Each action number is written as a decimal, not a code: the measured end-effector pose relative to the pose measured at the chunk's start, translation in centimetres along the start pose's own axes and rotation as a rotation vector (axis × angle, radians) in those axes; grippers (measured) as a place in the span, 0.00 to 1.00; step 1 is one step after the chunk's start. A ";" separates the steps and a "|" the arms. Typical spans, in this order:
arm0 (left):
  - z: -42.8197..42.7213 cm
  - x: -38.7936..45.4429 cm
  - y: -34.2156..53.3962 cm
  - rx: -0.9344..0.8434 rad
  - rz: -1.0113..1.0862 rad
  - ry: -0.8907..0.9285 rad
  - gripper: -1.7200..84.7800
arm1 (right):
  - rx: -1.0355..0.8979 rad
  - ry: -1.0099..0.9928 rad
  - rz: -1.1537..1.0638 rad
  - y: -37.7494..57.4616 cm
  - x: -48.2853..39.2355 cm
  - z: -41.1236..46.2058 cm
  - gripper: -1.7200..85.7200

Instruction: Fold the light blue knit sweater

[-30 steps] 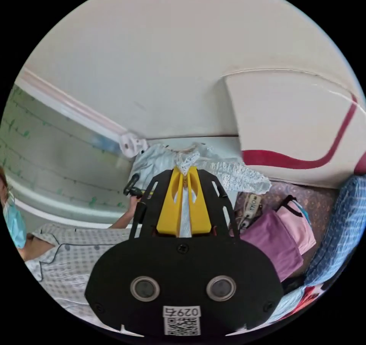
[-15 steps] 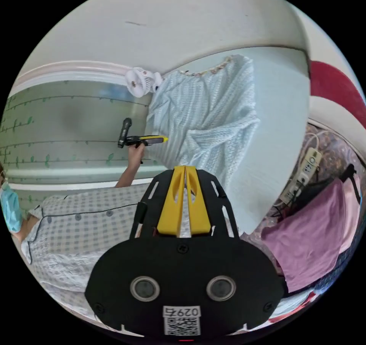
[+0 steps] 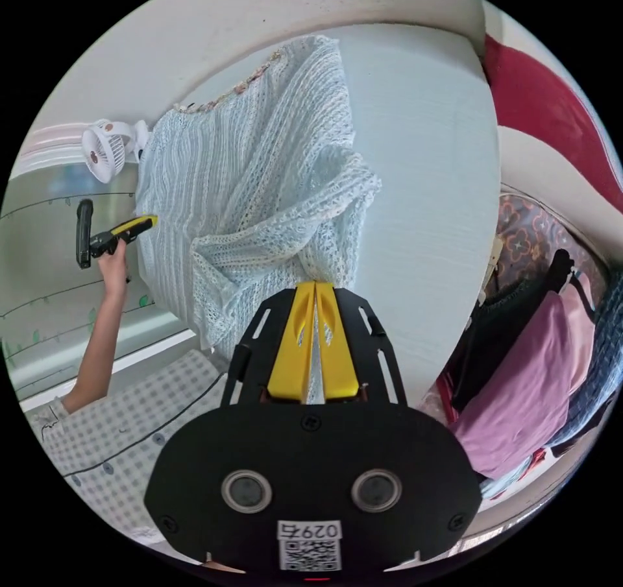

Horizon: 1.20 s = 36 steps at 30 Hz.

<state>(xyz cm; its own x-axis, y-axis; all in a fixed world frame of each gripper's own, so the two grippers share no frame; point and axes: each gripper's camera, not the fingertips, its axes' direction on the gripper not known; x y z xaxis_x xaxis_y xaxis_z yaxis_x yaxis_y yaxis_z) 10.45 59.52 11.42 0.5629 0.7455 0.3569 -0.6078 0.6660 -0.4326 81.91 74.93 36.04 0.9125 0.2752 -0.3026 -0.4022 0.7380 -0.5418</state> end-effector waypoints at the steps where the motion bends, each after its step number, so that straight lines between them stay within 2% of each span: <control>1: 0.2 -0.7 0.6 -0.003 -0.015 0.038 0.01 | 0.002 -0.025 0.015 0.0 0.5 0.1 0.01; 3: 0.7 -3.2 2.3 -0.054 -0.086 0.158 0.01 | -0.011 -0.088 0.038 0.1 1.5 0.7 0.01; 6: -2.0 -3.7 4.2 0.089 -0.083 0.235 0.01 | 0.075 -0.105 0.011 0.9 1.0 -0.2 0.01; 8: -2.8 -2.8 4.1 0.123 -0.055 0.255 0.01 | 0.072 -0.094 -0.005 0.4 0.3 0.3 0.01; 12: 0.0 1.1 1.0 0.036 0.035 0.266 0.01 | -0.025 0.037 -0.035 -1.8 -1.7 3.7 0.01; 18: -0.4 4.5 -2.8 0.030 0.115 0.139 0.01 | 0.069 0.141 0.046 -0.5 -0.1 2.4 0.01; 23: -2.6 7.3 -7.2 -0.005 0.265 0.032 0.01 | 0.155 0.036 0.177 -1.3 4.2 0.1 0.01; 26: -4.3 7.4 -8.2 -0.032 0.301 0.114 0.01 | 0.135 -0.012 0.177 -1.0 4.9 -0.8 0.01; 28: -6.7 6.7 -6.8 0.045 0.265 0.181 0.01 | 0.177 0.017 0.120 1.0 3.0 -1.9 0.01; 32: -7.7 6.8 -2.2 0.041 0.230 0.392 0.01 | 0.080 -0.034 -0.004 7.3 -1.8 0.7 0.01; 35: -5.6 8.4 -1.7 -0.029 0.248 0.341 0.01 | -0.039 0.080 -0.030 9.6 -3.8 4.7 0.01; 36: -5.6 8.8 -2.3 0.008 0.282 0.318 0.01 | -0.078 0.155 -0.036 9.8 -4.2 6.0 0.01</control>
<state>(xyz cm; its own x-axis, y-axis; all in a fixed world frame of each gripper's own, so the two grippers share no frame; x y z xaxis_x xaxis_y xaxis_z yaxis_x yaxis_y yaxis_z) 19.94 64.45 10.90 0.5180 0.8540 -0.0484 -0.7664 0.4382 -0.4698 74.58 84.65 36.68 0.9065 0.1467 -0.3960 -0.3796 0.6937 -0.6121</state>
